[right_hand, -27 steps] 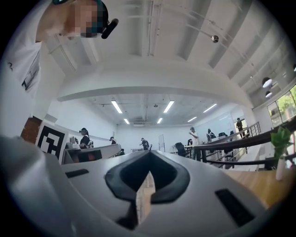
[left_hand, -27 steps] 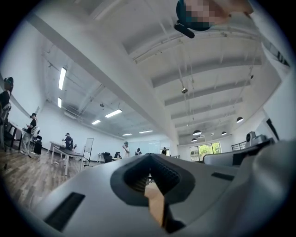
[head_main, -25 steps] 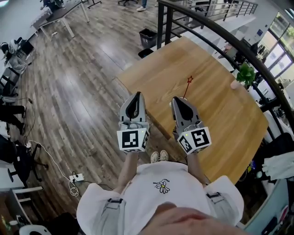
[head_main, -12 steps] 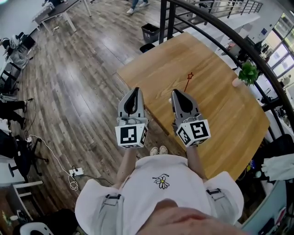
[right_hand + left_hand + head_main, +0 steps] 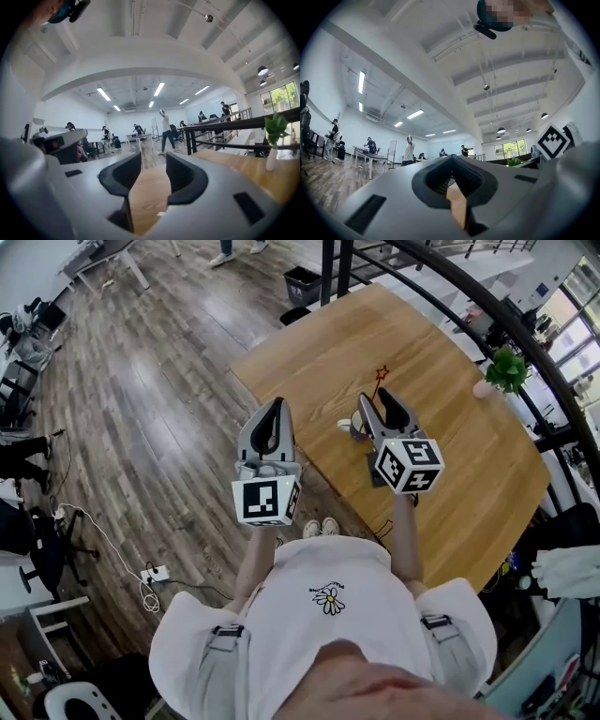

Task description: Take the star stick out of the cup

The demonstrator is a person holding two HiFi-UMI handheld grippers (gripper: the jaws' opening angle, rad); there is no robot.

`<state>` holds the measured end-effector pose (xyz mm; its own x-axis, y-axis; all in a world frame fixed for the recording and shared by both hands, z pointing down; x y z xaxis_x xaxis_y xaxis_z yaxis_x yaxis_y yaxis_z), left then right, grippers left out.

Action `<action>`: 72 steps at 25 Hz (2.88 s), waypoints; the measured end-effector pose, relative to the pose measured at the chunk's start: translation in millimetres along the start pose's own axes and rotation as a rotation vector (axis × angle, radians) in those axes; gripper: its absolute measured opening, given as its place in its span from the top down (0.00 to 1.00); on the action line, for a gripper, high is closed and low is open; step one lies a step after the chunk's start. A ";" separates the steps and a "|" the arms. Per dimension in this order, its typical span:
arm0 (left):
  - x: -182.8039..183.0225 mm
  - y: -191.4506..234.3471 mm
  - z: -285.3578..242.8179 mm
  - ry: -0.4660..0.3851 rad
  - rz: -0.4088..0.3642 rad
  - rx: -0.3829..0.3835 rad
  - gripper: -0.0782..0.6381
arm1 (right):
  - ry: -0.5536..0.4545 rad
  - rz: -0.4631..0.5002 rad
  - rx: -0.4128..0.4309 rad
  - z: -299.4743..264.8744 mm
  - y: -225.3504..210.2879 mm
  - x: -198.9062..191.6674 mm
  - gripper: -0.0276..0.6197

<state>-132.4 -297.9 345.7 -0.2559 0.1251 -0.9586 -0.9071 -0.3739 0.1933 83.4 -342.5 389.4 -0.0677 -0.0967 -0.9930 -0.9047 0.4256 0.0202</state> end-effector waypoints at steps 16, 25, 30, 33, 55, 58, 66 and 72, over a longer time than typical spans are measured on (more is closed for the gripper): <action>-19.0 4.3 1.9 0.075 -0.032 0.038 0.87 | 0.332 -0.227 -0.041 -68.9 -84.3 -134.5 0.69; -22.4 17.0 2.7 0.099 -0.049 0.081 0.87 | 0.413 -0.323 -0.063 -87.0 -88.5 -179.5 0.80; -24.2 23.0 2.4 0.101 -0.051 0.095 0.87 | 0.401 -0.318 -0.075 -86.2 -87.9 -180.4 0.92; -24.6 23.2 2.0 0.105 -0.051 0.096 0.87 | 0.401 -0.315 -0.072 -84.9 -87.9 -180.1 0.92; -5.6 21.2 1.3 0.046 -0.037 0.076 0.87 | -0.119 0.036 -0.073 -37.4 -42.7 5.6 0.93; -0.8 18.5 1.0 0.030 -0.034 0.068 0.87 | -0.192 0.062 -0.049 -20.0 -21.7 26.2 0.93; 9.1 13.2 4.1 -0.008 -0.041 0.049 0.87 | -0.315 0.138 -0.037 19.9 36.6 42.5 0.93; 9.0 4.7 1.8 -0.010 -0.037 0.030 0.87 | -0.324 0.158 -0.024 27.1 58.6 37.1 0.93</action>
<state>-139.6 -296.9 338.4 -0.2248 0.1478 -0.9631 -0.9255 -0.3415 0.1636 39.3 -296.7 350.6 -0.0741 0.2608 -0.9625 -0.9035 0.3910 0.1755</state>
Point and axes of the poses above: the fingertips, and each gripper's own axes: z backward along the fingers, y to its left, x out of its top, the point moved 5 cm from there along z, backward along the fingers, and after that the axes turned 11 degrees about z, right-handed, at the moved point
